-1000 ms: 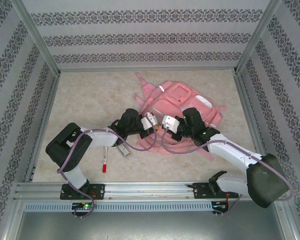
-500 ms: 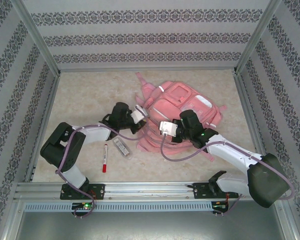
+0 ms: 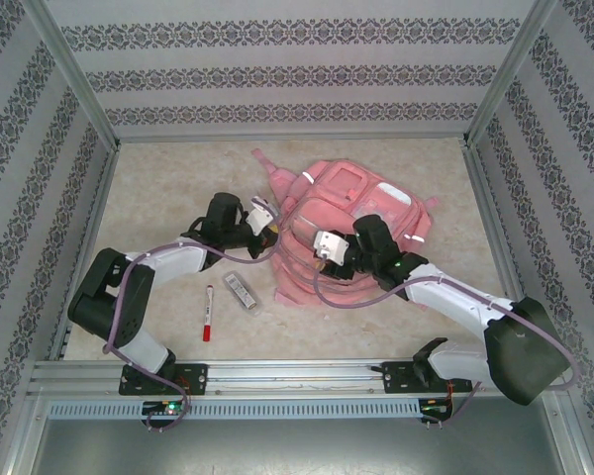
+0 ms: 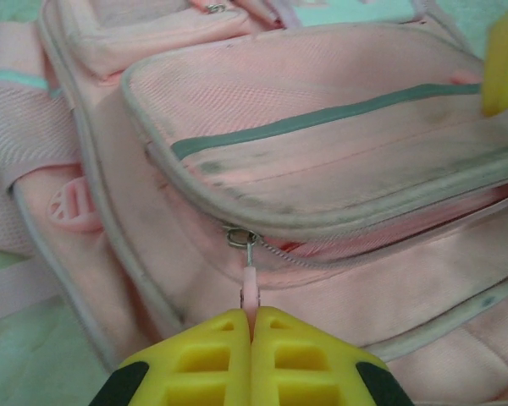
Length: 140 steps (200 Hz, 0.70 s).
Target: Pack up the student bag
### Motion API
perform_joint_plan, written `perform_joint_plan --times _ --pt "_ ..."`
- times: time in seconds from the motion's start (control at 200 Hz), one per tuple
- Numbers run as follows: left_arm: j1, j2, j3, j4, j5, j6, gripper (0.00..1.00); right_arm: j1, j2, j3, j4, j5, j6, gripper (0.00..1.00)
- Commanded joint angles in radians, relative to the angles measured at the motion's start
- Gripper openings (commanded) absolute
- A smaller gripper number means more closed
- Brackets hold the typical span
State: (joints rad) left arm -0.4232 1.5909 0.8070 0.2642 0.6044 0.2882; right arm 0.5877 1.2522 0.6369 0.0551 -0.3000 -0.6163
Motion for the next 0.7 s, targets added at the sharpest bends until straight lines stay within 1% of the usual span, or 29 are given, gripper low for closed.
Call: perform_joint_plan --times 0.0,0.095,0.175,0.255,0.28,0.34,0.365,0.415,0.45,0.505,0.57,0.645,0.695 --pt "-0.068 -0.035 0.020 -0.026 0.013 -0.018 0.00 0.029 0.048 0.008 0.107 0.064 0.162 0.58" --pt "-0.096 -0.037 0.003 0.001 -0.002 -0.039 0.00 0.052 0.090 0.034 0.102 0.144 0.135 0.58" --pt "-0.101 -0.038 -0.011 0.026 -0.009 -0.055 0.00 0.062 0.131 0.054 0.096 0.167 0.110 0.58" --pt "-0.101 -0.047 -0.014 0.016 -0.035 -0.046 0.00 0.073 0.170 0.072 0.088 0.226 0.076 0.52" --pt "-0.101 -0.050 -0.014 0.012 -0.044 -0.043 0.00 0.074 0.181 0.077 0.081 0.239 0.062 0.46" --pt "-0.101 -0.060 -0.013 0.003 -0.064 -0.035 0.00 0.082 0.196 0.084 0.058 0.259 0.009 0.27" --pt "-0.100 -0.063 -0.011 -0.002 -0.074 -0.030 0.00 0.085 0.198 0.084 0.052 0.276 -0.010 0.18" --pt "-0.101 -0.068 -0.007 -0.015 -0.093 -0.012 0.00 0.087 0.193 0.080 0.037 0.281 -0.056 0.05" --pt "-0.099 -0.067 0.000 -0.034 -0.110 0.005 0.00 0.087 0.181 0.076 0.023 0.268 -0.092 0.00" --pt "-0.097 -0.062 0.020 -0.071 -0.137 0.034 0.00 0.087 0.153 0.069 -0.027 0.207 -0.164 0.00" --pt "-0.083 -0.049 0.045 -0.101 -0.173 0.046 0.00 0.087 0.105 0.076 -0.141 0.103 -0.262 0.00" --pt "-0.051 -0.018 0.083 -0.125 -0.149 0.039 0.00 0.084 0.049 0.072 -0.209 -0.001 -0.330 0.00" --pt "-0.038 0.008 0.114 -0.150 -0.132 0.059 0.00 0.084 0.014 0.063 -0.235 -0.059 -0.365 0.00"
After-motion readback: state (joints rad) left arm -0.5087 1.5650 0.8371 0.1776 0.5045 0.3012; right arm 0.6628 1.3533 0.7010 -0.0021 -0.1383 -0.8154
